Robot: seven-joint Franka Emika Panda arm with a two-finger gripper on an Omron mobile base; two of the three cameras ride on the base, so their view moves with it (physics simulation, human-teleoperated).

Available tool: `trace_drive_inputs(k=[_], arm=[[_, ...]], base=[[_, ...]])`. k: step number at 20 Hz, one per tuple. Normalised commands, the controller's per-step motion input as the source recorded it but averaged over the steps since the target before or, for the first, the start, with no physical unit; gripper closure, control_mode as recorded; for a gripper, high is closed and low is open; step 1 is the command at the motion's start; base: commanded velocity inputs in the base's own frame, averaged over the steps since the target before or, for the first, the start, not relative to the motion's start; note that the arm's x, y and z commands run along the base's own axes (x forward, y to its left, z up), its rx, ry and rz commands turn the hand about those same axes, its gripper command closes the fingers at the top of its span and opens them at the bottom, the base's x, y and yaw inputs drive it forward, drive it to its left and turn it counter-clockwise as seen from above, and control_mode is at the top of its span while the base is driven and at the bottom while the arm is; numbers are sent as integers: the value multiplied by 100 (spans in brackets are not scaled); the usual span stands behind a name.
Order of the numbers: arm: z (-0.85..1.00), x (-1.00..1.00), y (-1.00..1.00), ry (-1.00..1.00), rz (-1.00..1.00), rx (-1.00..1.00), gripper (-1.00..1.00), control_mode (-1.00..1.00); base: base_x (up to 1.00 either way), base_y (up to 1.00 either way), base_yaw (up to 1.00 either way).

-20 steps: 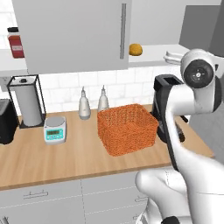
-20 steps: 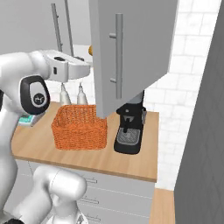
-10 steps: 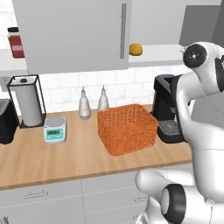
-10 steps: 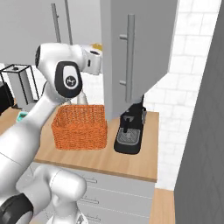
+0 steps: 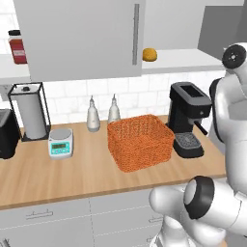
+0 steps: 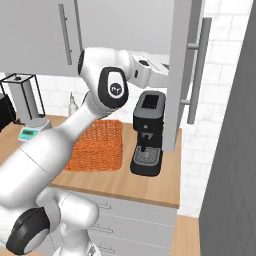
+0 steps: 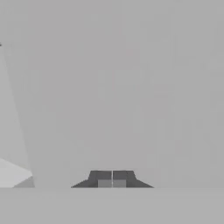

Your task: Open the cabinet, pick up the bread from the cabinet and place it in the basket. Then move the basket to the dining counter.

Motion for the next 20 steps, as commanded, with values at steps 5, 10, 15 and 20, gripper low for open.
trace_drive_inputs(k=[5, 10, 15, 20], arm=[[8, -16, 6, -5, 1, 0, 100, -100], [39, -80, 76, -10, 15, -1, 100, -100], [71, -51, 100, 7, 36, -7, 100, -100], [60, -22, 77, 39, 45, -13, 100, -100]], base=[[0, 0, 0], [0, 0, 0], [0, 0, 0], [0, 0, 0]])
